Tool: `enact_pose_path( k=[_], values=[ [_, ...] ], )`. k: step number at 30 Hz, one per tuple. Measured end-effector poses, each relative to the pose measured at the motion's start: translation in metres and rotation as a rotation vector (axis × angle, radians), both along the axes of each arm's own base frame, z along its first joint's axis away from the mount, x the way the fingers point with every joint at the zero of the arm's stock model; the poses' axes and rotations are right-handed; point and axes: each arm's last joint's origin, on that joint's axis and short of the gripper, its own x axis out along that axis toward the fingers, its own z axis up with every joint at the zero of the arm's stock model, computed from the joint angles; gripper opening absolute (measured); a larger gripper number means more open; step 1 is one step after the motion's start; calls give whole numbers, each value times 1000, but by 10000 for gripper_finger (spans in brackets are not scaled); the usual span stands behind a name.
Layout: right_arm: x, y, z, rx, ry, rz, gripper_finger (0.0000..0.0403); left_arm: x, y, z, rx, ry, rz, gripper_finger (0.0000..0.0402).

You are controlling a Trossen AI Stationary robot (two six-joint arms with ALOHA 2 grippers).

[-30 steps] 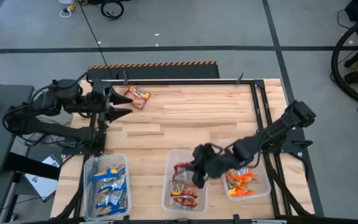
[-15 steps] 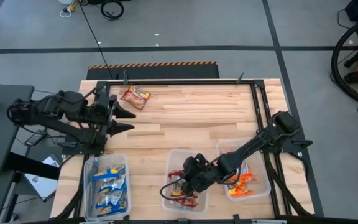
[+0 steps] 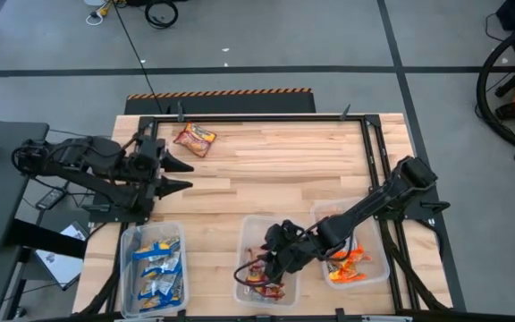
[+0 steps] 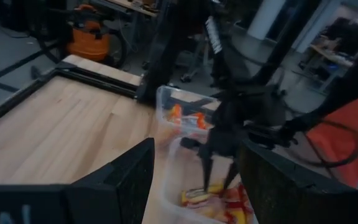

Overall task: Sort Maruchan noodles
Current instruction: Put the bottom red noodle pack into the middle transparent bin, then put the red noodle pack into the center transparent bin

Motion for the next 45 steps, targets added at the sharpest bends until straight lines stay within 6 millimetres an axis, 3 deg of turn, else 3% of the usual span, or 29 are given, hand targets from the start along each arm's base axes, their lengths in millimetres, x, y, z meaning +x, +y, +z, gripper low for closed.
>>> enact_pose_path(
  k=[4, 8, 16, 23, 31, 36, 45],
  values=[
    [-8, -5, 24, -31, -49, 52, 171, -2, 5, -8, 28, 74, 141, 231],
    [-16, -15, 51, -54, -114, 79, 176, 0, 10, -29, 65, 222, 311, 231],
    [-34, -50, 104, -109, -255, 70, 175, 33, 25, -100, -32, 465, 409, 231],
    [-46, -89, 137, -214, -346, 30, 175, 78, 68, -141, -55, 688, 572, 231],
    [-54, -119, 151, -320, -357, 0, 175, 113, 129, -207, 36, 1003, 754, 230],
    [-55, -130, 151, -351, -327, -18, 175, 123, 164, -242, 60, 1075, 826, 219],
    [-52, -156, 143, -361, -233, -56, 175, 132, 187, -282, 203, 1184, 855, 215]
  ],
)
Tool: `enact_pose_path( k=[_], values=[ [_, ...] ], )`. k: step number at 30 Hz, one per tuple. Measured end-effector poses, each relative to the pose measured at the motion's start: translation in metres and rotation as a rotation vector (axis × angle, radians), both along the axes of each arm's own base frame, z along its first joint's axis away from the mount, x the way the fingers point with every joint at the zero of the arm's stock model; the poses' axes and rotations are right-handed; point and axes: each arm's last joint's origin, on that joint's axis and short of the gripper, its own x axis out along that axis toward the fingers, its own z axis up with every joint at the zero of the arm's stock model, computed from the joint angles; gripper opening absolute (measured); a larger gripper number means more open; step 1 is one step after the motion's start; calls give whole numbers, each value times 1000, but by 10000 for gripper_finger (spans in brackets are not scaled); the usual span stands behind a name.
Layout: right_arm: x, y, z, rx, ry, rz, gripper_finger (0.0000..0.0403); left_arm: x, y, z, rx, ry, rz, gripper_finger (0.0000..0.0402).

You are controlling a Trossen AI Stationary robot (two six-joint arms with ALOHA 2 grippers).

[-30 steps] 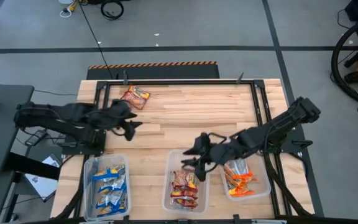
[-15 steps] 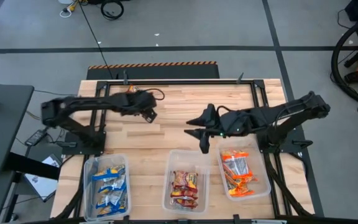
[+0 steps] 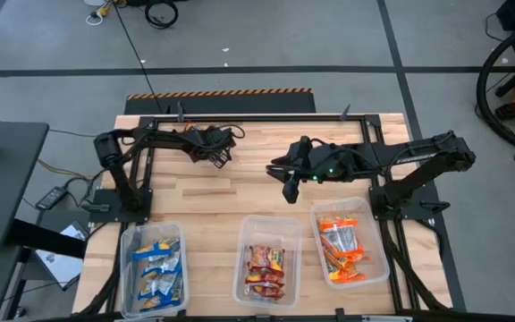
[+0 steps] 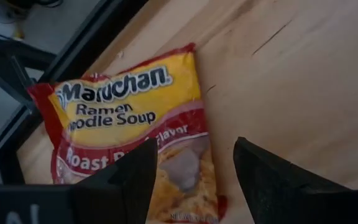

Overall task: Sort Maruchan noodles
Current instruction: Put the red noodle pack into the center transparent bin

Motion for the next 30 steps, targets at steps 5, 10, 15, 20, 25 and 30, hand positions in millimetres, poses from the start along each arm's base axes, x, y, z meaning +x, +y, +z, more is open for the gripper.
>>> enact_pose_path(
  k=[5, 10, 15, 20, 25, 30],
  values=[
    [1, -7, 0, 35, 5, 34, 174, -1, 8, -23, 15, 97, 28, 206],
    [2, -8, -1, 48, 6, 51, 174, -2, 11, -30, 20, 122, 40, 172],
    [2, -8, -1, 46, 7, 55, 174, -4, 11, -30, 19, 128, 44, 96],
    [0, -2, -3, -43, 53, 126, 174, -8, 8, -14, -25, 147, 33, 20],
    [-2, 3, -6, -73, 90, 155, 174, -6, -2, 40, -4, 36, -19, 27],
    [-3, 11, -6, -101, 96, 190, 174, -6, -25, 108, -73, -217, -214, 29]
  ],
)
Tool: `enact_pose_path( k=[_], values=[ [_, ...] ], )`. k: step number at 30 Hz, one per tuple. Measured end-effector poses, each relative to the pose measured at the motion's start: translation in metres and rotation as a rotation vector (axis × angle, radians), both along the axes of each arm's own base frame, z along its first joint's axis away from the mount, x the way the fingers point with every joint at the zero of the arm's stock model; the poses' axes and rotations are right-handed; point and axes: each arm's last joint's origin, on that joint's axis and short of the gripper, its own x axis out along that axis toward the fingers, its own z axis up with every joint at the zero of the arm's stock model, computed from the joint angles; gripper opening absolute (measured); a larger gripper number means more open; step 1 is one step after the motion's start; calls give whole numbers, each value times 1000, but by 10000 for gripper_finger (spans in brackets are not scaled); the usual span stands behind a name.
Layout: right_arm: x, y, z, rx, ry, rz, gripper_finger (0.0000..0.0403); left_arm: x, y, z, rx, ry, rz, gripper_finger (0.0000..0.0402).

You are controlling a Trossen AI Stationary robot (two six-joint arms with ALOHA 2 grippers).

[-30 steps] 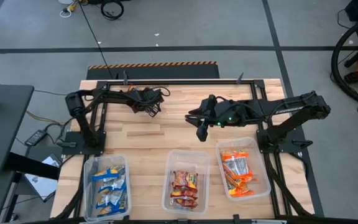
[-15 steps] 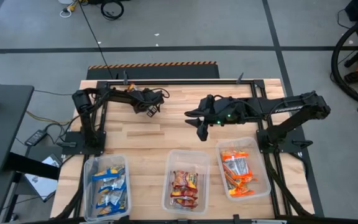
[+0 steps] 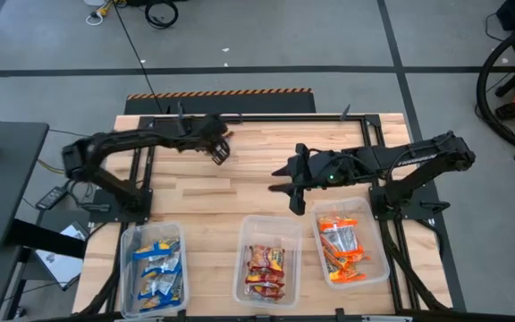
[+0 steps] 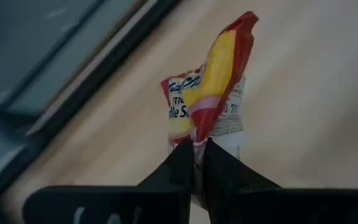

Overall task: Sort Maruchan noodles
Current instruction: Put the red noodle pack into the center transparent bin

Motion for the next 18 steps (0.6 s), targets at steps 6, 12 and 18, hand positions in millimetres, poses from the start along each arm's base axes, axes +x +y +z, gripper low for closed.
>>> enact_pose_path(
  k=[6, 12, 18],
  values=[
    [-3, 15, 1, -14, -4, 51, 174, -12, -35, 62, -88, -274, -220, 23],
    [-9, 33, 2, 53, -13, 78, 174, -18, -79, 101, -233, -461, -554, 26],
    [-41, 53, 25, 189, -22, 112, 171, -12, -133, 127, -345, -581, -816, 24]
  ],
)
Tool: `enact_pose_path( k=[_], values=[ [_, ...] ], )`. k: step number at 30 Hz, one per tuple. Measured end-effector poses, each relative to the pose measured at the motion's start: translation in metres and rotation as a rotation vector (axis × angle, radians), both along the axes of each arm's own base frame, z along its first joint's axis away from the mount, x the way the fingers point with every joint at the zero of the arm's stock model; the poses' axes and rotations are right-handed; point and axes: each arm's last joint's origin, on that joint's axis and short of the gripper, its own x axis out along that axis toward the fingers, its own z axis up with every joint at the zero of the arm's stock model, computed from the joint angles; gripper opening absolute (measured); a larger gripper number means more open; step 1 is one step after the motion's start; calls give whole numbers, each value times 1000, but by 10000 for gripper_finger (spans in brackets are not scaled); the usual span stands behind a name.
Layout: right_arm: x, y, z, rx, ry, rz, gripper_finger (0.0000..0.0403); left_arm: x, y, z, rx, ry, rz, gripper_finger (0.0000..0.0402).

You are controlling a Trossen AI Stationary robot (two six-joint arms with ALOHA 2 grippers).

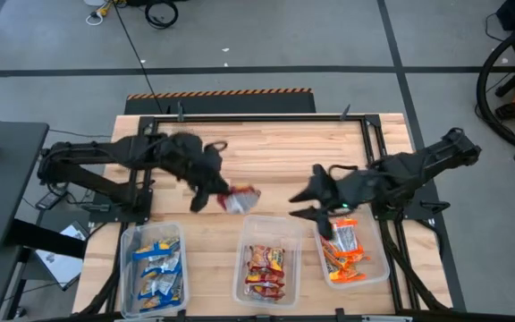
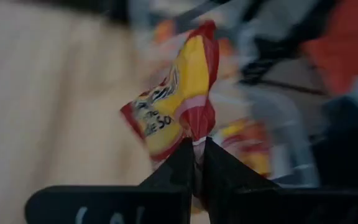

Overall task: Sort Maruchan noodles
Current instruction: Put the red noodle pack into the center transparent bin

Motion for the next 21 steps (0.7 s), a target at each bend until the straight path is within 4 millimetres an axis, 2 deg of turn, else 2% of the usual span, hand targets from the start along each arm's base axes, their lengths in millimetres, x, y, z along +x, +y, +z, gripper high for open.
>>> enact_pose_path(
  k=[5, 9, 16, 21],
  values=[
    [-33, 10, 11, 124, 22, 22, 169, 14, -44, 9, -79, -139, -136, 24],
    [-51, 17, 17, 210, 28, 30, 169, 28, -66, 7, -109, -203, -170, 24],
    [-65, 32, 18, 275, 43, 61, 169, 73, -79, -31, -129, -112, -201, 24],
    [-70, 37, 16, 284, 64, 33, 169, 101, -86, -41, -81, -70, -236, 24]
  ],
)
